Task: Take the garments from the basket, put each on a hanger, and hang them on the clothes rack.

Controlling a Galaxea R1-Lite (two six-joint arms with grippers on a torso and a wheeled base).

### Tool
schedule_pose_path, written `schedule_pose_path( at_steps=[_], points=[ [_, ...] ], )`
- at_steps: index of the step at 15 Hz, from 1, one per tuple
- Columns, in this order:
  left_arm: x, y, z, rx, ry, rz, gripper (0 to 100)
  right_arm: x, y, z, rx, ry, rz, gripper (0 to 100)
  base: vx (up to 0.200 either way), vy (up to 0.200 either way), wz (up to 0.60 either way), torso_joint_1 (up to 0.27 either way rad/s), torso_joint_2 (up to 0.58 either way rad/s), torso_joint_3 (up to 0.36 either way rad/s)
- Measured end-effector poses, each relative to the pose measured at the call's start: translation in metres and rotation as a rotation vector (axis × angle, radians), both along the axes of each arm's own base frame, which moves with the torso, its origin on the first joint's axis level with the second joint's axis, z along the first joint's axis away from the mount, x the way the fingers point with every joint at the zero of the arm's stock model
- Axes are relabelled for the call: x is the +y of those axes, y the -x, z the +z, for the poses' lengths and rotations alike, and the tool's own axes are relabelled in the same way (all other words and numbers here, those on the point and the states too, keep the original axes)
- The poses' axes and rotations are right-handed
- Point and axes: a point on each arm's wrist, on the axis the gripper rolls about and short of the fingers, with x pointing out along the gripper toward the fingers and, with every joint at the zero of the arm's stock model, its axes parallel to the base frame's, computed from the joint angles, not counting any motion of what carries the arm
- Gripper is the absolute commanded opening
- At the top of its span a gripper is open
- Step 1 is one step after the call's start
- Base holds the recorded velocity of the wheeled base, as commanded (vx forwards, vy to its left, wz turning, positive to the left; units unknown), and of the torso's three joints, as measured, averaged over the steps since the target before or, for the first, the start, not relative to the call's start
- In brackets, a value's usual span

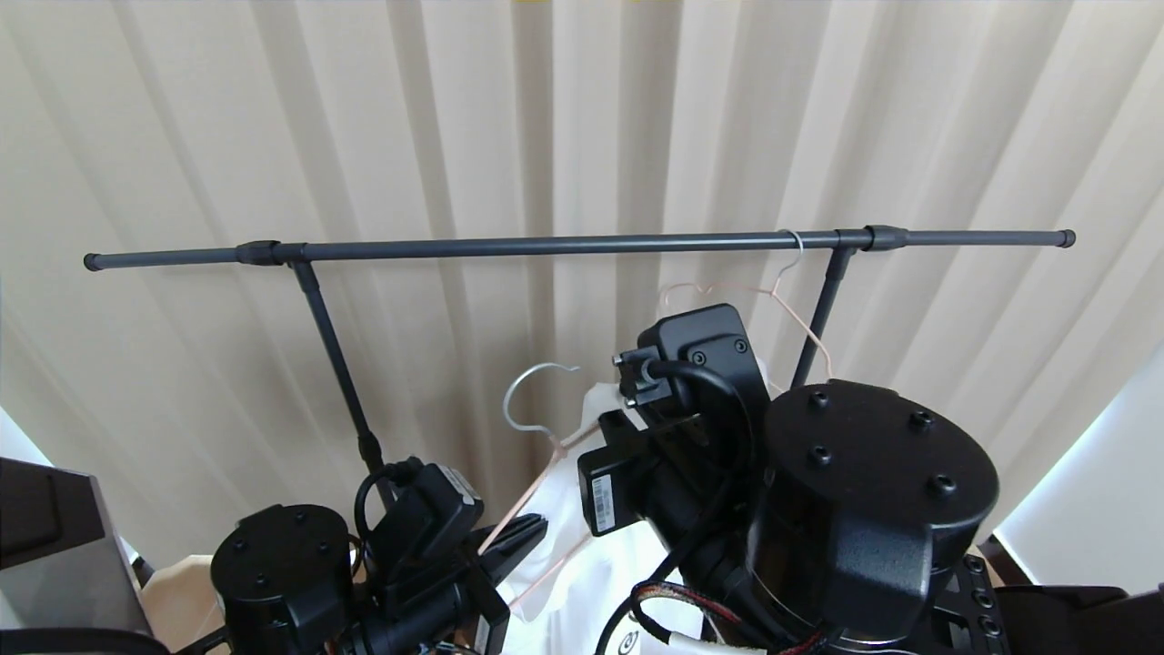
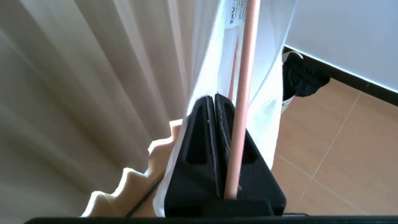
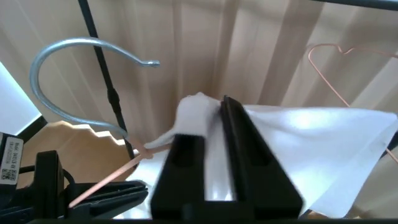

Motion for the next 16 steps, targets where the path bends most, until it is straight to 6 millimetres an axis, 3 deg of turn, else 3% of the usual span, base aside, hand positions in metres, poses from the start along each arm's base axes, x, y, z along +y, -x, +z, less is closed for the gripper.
schedule_pose_path(
  at_steps=[6,16],
  points=[
    [0.001,0.001,0.002,-0.007,0.002,0.0,0,-0.017,-0.021,0.015,-0.029,-0.04,-0.081,100,0.0,0.0,0.0,0.0,0.0,0.0],
    [0.001,-0.004,0.005,-0.027,0.013,0.054,0,-0.008,-0.013,0.004,-0.013,-0.014,-0.045,100,0.0,0.0,0.0,0.0,0.0,0.0]
  ],
)
